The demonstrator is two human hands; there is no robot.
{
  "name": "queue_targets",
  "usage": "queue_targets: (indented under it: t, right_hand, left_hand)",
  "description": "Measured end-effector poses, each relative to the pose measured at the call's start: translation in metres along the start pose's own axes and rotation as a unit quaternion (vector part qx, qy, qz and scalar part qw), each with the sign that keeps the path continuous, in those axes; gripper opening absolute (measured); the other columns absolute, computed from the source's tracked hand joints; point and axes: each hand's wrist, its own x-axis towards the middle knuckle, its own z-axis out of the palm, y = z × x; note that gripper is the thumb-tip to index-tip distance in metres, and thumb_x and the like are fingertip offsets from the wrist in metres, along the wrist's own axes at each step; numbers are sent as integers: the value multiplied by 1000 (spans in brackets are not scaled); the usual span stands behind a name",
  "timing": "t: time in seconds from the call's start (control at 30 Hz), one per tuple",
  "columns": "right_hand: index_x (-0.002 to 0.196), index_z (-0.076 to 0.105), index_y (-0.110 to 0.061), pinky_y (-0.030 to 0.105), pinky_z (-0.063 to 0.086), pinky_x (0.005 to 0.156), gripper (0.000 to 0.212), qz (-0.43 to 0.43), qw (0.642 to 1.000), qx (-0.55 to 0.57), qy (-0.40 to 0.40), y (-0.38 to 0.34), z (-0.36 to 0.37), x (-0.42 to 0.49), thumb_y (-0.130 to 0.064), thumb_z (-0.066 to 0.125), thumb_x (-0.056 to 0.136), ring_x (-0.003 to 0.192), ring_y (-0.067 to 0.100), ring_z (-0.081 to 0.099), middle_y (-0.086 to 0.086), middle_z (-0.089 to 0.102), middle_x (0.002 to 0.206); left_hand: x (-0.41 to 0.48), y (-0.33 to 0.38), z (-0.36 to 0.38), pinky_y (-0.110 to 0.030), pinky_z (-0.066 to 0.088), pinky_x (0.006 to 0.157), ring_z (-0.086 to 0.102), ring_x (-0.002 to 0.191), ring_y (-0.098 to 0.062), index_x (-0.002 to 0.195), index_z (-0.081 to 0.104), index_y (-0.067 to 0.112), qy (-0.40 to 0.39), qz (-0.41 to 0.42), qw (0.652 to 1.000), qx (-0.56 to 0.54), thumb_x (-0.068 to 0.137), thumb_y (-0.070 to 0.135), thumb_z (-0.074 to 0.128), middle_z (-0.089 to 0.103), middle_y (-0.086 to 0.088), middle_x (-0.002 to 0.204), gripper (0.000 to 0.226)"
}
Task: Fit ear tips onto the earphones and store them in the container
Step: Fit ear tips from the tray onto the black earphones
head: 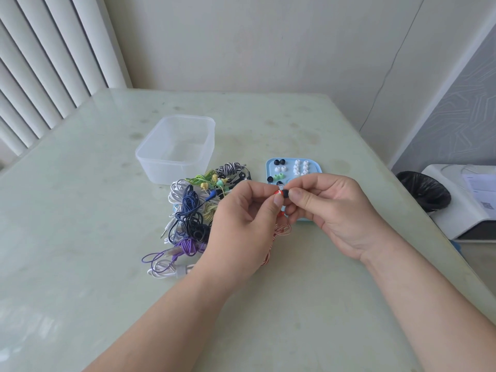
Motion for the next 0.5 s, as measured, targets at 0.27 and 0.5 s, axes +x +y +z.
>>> queue_targets:
  t: [0.27,0.5]
  right_hand:
    - [99,74,3,31,57,65,27,-3,1000,17,9,0,3,2,-11,74,75,72,26,66,20,72,85]
    - [96,77,-3,32,57,66,26,-39,999,-22,14,0,5,2,-15,77,73,71,25,66,14,73,79]
  left_hand:
    - [2,3,0,-29,61,68,77,75,-17,103,67,2,3,-19,998,-59,100,8,66,76,0,79,7]
    - [3,2,-5,-32,61,71,72,72,-17,102,71,5,5,-31,999,-42,101,9,65,74,0,78,7]
